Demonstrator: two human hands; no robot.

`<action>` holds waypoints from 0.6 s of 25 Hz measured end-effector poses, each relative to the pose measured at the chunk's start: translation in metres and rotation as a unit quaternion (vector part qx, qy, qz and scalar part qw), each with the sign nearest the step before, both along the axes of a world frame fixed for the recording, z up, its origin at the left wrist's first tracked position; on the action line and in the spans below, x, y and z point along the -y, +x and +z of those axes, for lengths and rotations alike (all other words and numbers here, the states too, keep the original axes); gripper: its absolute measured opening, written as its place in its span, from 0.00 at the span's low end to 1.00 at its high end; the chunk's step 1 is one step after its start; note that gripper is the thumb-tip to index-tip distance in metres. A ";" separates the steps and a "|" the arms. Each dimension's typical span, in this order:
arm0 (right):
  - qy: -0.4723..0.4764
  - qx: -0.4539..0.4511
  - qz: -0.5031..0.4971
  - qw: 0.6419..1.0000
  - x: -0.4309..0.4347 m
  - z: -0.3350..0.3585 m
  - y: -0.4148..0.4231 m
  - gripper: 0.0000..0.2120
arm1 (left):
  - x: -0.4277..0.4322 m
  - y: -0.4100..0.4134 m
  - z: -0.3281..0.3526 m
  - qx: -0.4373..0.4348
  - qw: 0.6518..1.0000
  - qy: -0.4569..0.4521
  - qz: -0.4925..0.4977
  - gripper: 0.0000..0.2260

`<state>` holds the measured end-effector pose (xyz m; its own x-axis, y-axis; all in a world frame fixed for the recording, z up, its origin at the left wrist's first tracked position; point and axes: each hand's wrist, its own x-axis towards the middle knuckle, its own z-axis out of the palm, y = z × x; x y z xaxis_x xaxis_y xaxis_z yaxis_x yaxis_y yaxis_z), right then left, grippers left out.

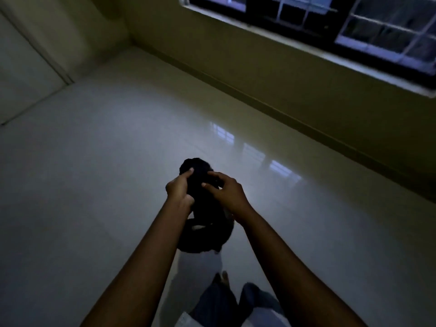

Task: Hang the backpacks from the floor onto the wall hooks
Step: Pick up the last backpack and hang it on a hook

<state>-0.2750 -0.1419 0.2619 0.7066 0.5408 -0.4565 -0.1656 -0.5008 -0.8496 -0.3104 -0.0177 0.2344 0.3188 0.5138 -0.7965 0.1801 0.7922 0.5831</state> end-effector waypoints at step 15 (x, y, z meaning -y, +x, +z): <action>-0.046 -0.007 0.144 0.988 -0.240 -0.005 0.163 0.21 | -0.200 0.093 0.056 0.007 0.992 0.126 -0.032 0.18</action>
<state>-0.1117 0.0976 0.2571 0.5224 0.6746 -0.5215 -0.0160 -0.6038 -0.7970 -0.2178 0.1821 0.2908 0.3682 0.6736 -0.6409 0.2161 0.6084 0.7636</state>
